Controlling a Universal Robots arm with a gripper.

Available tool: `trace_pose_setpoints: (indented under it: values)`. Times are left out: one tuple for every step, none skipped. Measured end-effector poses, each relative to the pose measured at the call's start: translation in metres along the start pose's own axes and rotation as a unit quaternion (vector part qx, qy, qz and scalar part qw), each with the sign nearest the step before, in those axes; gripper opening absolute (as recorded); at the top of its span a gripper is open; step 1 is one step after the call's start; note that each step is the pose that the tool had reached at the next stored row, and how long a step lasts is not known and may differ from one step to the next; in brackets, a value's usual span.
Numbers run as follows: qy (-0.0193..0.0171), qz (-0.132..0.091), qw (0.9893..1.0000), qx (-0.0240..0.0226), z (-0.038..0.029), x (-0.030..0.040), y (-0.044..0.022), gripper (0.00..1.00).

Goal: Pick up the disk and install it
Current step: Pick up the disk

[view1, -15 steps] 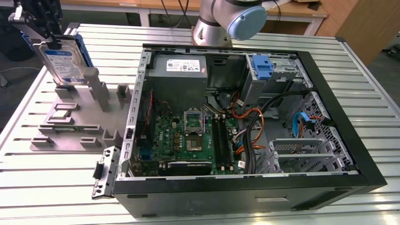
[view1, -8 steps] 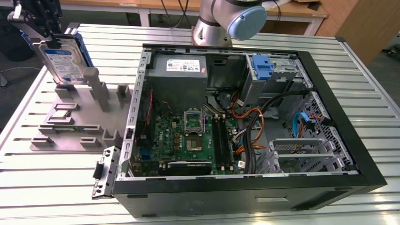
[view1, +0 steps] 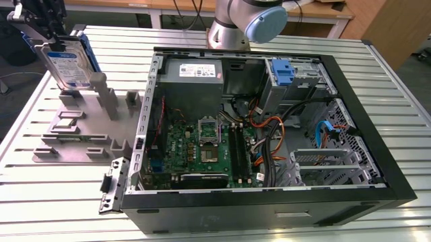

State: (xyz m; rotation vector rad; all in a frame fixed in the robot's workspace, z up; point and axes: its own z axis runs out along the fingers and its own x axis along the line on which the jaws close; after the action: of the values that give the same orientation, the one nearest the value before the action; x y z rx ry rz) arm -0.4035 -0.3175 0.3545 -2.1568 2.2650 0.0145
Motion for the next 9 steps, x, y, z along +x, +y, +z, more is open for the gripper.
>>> trace_pose_setpoints:
  values:
    - [0.0000,0.000,1.0000,0.0000,-0.0017,0.0000,0.0000,0.35]
    - [0.0000,0.000,1.0000,0.0000,-0.0028,0.0000,0.0000,0.35]
    - [0.0000,0.000,1.0000,0.0001,-0.0039,0.0000,0.0000,0.35]
    - [0.0000,0.000,1.0000,0.0001,-0.0053,-0.0001,0.0000,0.35]
    - [-0.0001,0.000,1.0000,0.0002,-0.0069,-0.0001,0.0000,0.35]
    - [0.0000,0.000,1.0000,0.0002,-0.0084,-0.0001,0.0000,0.35]
    - [-0.0001,0.000,1.0000,0.0003,-0.0100,-0.0001,0.0000,0.35]
    - [-0.0001,0.000,1.0000,0.0004,-0.0116,-0.0002,0.0000,0.35]
    - [-0.0001,0.000,1.0000,0.0004,-0.0131,-0.0002,-0.0001,0.35]
